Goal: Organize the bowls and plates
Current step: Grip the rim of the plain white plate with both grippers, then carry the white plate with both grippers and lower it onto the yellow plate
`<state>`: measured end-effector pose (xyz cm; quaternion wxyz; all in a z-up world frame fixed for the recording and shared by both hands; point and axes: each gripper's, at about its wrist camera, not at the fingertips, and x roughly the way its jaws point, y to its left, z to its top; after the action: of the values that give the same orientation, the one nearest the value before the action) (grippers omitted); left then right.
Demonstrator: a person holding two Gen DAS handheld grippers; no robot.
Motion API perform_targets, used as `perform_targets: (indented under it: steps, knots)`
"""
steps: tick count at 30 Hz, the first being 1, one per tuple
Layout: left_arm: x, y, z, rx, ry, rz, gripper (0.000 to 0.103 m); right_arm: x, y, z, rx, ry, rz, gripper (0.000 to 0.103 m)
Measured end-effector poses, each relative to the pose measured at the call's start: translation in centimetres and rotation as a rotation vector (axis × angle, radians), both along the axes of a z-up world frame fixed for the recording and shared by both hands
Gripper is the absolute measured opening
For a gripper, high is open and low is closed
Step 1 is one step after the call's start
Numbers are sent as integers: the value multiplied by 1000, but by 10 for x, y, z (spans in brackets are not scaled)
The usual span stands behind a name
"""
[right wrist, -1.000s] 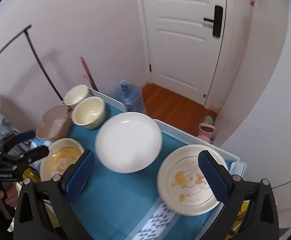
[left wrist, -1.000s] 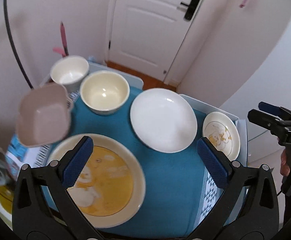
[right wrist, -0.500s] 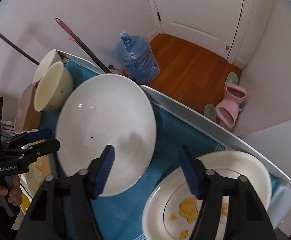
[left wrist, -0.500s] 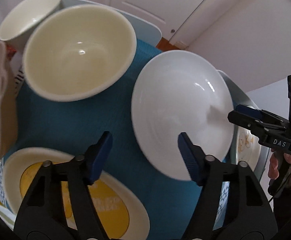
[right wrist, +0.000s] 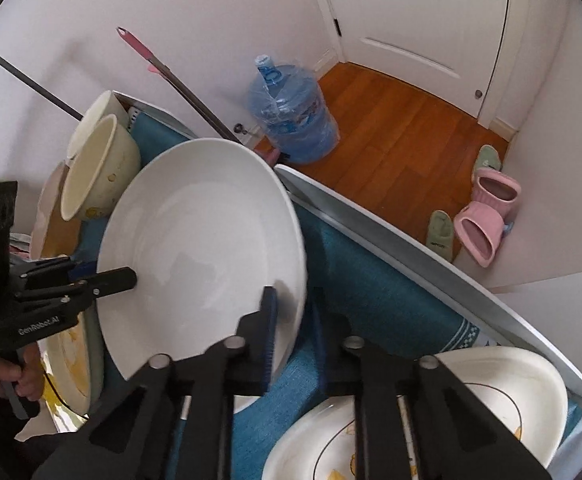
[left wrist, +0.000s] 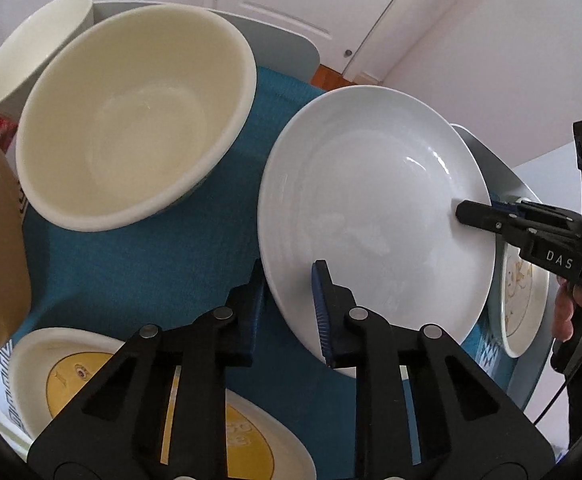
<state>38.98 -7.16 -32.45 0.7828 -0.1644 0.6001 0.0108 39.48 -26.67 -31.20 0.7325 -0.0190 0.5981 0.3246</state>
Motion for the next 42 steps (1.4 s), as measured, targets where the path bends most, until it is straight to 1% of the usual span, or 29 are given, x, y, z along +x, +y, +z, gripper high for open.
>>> perform_targets:
  steps: [10, 11, 12, 15, 18, 19, 24, 30, 34, 37, 40, 42]
  knots:
    - [-5, -15, 9, 56, -24, -12, 19, 2, 1, -1, 16, -4, 1, 12]
    - [-6, -17, 11, 62, -31, -14, 19, 1, 1, 0, 16, -6, -2, 12]
    - [-6, -9, 17, 62, -36, -14, 19, 1, 1, 0, 18, -8, -5, 12]
    - [-15, -17, 25, 78, -45, -7, 19, 0, -1, 3, 30, -14, -14, 13]
    - [-24, -18, 36, 91, -50, 17, 19, -4, 2, 10, 21, -17, 6, 12]
    - [-16, -19, 39, 91, -52, 22, 19, -7, 4, 14, 14, -29, 15, 13]
    - [-30, -20, 66, 100, -96, 32, 19, -17, 1, 37, 31, -66, 23, 13]
    - [-62, -18, 107, 109, -159, 35, 19, -42, -3, 71, 49, -118, 39, 13]
    - [-84, -15, 122, 111, -175, 19, 19, -63, 1, 88, 46, -162, 28, 12]
    - [-102, -5, 123, 105, -186, 3, 19, -83, 7, 92, 50, -169, 17, 12]
    - [-118, 8, 124, 118, -192, -19, 19, -104, 16, 92, 55, -166, 3, 12]
    - [-124, 14, 117, 122, -183, -39, 19, -119, 25, 90, 53, -162, -15, 12]
